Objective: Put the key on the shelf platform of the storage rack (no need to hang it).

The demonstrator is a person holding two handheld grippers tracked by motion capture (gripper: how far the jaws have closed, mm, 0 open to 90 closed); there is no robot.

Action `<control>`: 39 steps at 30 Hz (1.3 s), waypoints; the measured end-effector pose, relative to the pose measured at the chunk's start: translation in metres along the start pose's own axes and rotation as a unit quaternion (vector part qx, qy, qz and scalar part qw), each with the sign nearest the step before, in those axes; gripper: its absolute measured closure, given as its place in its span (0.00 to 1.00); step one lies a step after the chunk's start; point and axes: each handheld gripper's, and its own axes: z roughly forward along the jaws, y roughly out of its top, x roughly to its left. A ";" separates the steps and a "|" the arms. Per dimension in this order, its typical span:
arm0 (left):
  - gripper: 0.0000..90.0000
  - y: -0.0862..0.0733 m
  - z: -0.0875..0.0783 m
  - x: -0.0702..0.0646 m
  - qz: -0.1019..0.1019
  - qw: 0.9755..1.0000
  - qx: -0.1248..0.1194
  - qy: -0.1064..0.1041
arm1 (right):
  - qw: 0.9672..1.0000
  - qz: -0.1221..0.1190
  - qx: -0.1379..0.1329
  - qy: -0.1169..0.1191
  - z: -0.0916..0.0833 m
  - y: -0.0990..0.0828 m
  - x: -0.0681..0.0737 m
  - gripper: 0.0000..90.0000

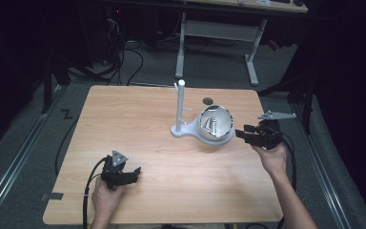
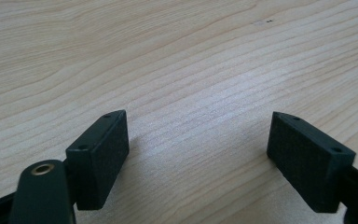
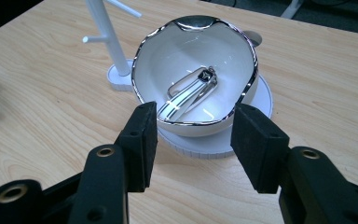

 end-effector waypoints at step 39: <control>0.23 0.000 0.000 0.000 0.000 1.000 0.000 0.001 | 0.998 0.021 -0.044 0.033 -0.026 -0.051 0.021 0.57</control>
